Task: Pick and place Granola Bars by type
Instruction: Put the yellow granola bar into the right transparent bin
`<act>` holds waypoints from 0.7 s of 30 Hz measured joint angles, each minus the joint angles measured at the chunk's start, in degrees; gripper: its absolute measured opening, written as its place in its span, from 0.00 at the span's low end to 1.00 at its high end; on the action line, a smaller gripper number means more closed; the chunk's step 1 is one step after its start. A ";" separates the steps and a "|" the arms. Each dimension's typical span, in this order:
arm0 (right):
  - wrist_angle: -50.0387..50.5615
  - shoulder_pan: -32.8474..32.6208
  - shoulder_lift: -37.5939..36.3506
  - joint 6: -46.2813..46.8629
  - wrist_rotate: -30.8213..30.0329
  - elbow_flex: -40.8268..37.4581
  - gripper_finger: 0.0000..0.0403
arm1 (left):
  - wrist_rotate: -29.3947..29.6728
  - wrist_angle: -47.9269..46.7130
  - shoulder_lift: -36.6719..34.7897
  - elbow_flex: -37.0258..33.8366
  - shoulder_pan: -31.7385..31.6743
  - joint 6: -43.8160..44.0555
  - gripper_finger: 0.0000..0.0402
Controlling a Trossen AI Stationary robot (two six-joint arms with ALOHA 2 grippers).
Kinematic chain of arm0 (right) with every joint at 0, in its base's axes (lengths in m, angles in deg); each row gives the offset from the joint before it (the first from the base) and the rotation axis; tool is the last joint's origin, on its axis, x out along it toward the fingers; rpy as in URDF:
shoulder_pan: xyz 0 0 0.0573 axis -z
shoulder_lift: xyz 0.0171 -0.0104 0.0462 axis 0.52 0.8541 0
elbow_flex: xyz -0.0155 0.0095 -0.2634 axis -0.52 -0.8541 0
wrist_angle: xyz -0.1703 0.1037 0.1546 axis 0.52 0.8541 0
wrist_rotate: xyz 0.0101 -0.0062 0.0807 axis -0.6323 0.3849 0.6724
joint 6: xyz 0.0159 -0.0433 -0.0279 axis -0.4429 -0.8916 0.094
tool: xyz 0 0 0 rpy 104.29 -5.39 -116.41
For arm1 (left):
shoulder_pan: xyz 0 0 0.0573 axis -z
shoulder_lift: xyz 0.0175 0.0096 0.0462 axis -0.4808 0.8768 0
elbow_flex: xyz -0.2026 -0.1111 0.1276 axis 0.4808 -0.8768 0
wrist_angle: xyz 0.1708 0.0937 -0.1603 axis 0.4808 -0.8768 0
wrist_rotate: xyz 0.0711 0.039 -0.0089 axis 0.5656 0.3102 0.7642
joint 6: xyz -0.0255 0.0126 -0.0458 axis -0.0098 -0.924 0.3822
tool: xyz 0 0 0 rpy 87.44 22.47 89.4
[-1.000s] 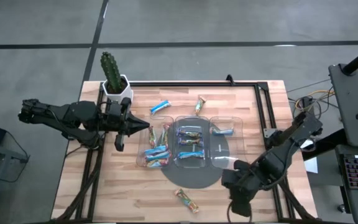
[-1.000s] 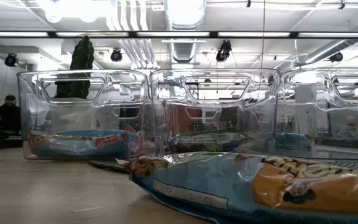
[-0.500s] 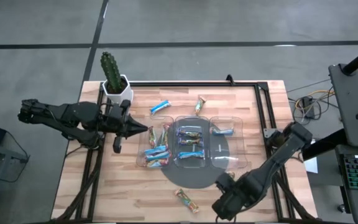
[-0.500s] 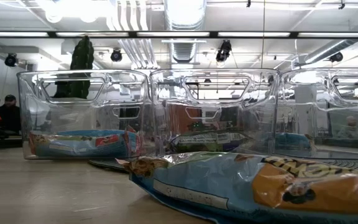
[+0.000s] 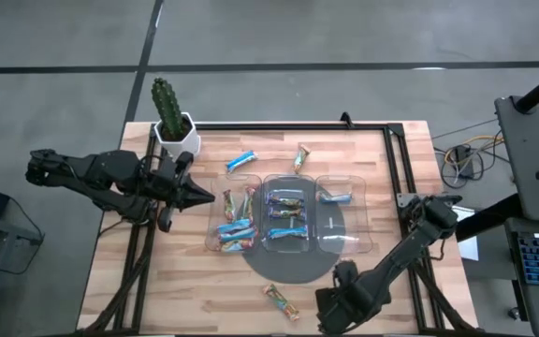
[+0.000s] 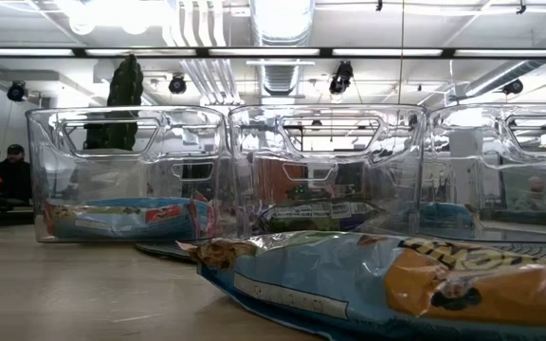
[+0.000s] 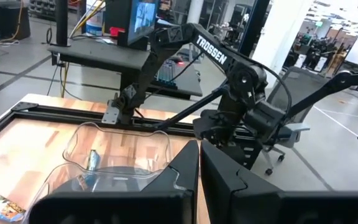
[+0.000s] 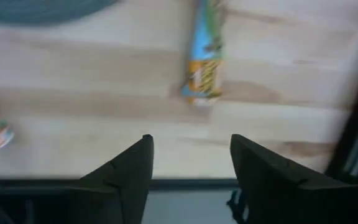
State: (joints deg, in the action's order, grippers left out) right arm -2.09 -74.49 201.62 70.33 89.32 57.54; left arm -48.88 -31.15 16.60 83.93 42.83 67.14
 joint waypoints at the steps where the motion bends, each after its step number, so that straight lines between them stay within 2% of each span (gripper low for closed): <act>1: 1.37 -0.08 -0.12 0.26 0.00 0.00 0.52 | -0.01 -0.04 -0.16 0.00 0.00 0.00 0.00; 7: 6.41 -0.44 -2.08 0.49 -0.63 -0.57 0.55 | -0.02 -0.04 -0.54 0.00 0.00 0.01 0.00; 14: 2.98 -1.31 -3.21 0.11 -1.21 -4.17 0.52 | -0.04 -0.15 -0.51 0.00 0.00 0.22 0.00; 18: 1.01 -1.09 -3.39 -10.95 -2.32 -3.41 0.52 | -0.05 -0.55 -0.51 0.00 0.00 0.22 0.00; 21: 0.86 -0.98 -3.41 -26.52 -2.32 -1.78 0.51 | -0.06 -0.92 -0.51 0.00 0.00 -0.14 0.00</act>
State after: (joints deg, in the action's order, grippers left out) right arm -1.23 -75.47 198.21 43.81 87.00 55.76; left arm -48.95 -32.07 16.08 83.93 42.83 67.01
